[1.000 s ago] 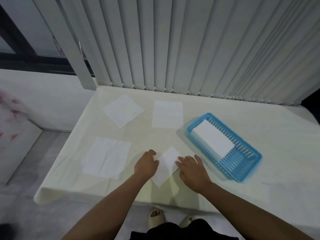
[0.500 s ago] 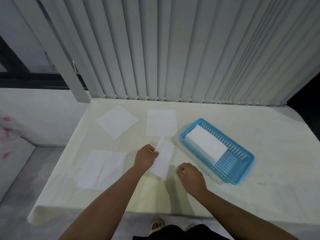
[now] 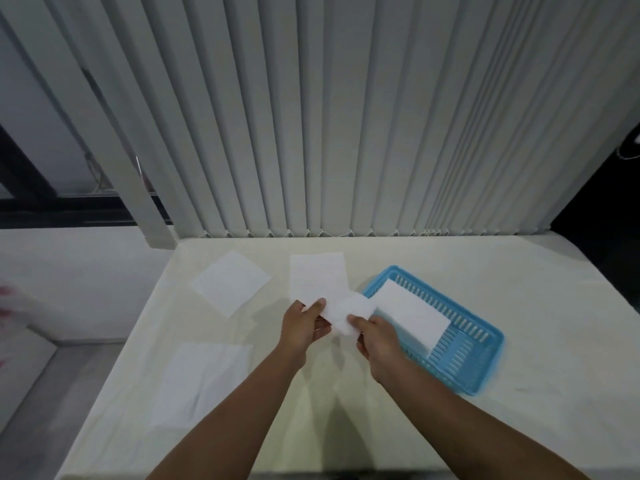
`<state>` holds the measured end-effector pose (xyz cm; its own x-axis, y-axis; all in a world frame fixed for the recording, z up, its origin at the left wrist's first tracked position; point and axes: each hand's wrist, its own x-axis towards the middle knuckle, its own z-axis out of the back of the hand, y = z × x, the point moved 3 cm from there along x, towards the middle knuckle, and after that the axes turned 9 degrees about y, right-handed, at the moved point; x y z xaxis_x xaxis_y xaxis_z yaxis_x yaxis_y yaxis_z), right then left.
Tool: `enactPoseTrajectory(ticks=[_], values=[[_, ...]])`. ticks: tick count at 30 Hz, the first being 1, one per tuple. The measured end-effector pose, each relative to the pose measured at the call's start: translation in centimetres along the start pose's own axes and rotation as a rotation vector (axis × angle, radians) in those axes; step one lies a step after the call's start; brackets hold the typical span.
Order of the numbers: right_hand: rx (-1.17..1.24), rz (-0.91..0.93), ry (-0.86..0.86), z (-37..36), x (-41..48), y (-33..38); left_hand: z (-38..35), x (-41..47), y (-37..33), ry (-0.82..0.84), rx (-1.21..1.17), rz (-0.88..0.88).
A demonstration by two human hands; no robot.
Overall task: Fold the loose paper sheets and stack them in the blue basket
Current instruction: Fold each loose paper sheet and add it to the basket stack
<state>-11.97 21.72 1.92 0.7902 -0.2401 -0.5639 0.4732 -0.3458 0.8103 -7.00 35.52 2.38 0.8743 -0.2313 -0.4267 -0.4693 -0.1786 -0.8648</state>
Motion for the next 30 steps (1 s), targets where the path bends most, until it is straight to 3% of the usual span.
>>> enactPoseTrajectory(ticks=[5,14,23,30], values=[[0.009,0.051,-0.136,3.5,0.2,1.2,-1.8,1.4,-1.3,0.017,0.024,0.013],[0.018,0.106,-0.405,10.4,0.2,2.3,-7.0,5.2,-2.6,0.088,0.301,-0.020],[-0.149,0.036,-0.587,15.2,0.3,0.5,-8.3,10.0,-1.5,0.218,1.141,-0.179],[-0.177,0.037,-0.589,15.2,0.8,1.0,-9.4,11.4,-0.9,0.380,1.667,-0.091]])
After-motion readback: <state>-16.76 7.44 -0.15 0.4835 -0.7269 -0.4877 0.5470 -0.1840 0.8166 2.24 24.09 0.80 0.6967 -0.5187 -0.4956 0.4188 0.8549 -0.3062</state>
